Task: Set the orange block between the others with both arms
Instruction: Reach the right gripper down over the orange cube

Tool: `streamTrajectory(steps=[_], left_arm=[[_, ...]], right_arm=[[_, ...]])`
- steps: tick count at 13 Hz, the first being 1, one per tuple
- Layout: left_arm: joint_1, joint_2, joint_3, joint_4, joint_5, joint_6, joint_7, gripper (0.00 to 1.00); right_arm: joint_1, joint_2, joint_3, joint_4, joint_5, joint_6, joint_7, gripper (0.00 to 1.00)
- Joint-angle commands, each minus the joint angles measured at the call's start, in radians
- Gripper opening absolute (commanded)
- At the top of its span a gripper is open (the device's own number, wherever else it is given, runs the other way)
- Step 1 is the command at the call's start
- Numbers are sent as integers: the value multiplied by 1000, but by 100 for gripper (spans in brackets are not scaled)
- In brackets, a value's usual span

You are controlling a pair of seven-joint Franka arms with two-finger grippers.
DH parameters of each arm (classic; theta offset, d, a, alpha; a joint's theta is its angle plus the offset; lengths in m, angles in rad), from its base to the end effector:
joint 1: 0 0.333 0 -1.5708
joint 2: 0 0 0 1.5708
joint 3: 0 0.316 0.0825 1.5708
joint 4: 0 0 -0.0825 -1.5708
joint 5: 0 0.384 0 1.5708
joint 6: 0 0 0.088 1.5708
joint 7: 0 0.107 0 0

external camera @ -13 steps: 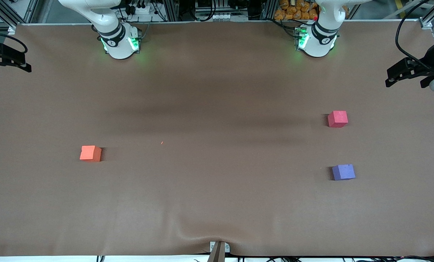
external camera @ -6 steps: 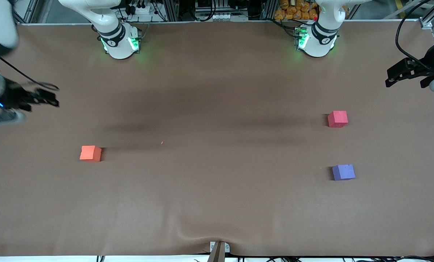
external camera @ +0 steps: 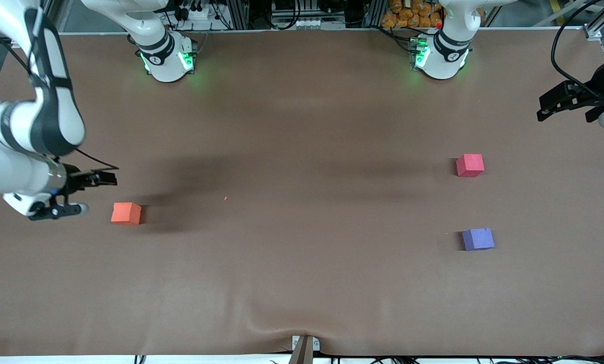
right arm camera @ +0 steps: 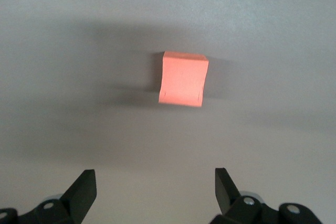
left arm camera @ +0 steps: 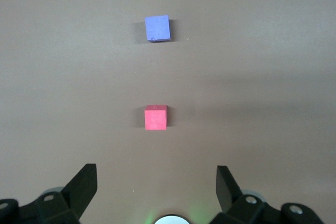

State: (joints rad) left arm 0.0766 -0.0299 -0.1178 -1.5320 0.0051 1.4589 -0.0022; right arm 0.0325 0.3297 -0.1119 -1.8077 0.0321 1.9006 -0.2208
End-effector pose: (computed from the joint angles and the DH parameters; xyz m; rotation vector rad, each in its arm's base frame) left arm 0.5333 -0.0225 0.6492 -3.1307 0.0601 0.0677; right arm 0.6076 -0.0419 0.3452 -3.0866 -0.1996 0.3621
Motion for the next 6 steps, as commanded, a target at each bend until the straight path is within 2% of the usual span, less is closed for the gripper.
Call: streamTrajectory(steps=[1, 6], left_arm=[[6, -2, 1, 7, -4, -12, 24, 100], [6, 1, 3, 7, -4, -11, 22, 100]], right_arm=[[-25, 40, 11, -38, 0, 90, -11, 100], [-43, 167, 11, -36, 12, 241, -71, 100]])
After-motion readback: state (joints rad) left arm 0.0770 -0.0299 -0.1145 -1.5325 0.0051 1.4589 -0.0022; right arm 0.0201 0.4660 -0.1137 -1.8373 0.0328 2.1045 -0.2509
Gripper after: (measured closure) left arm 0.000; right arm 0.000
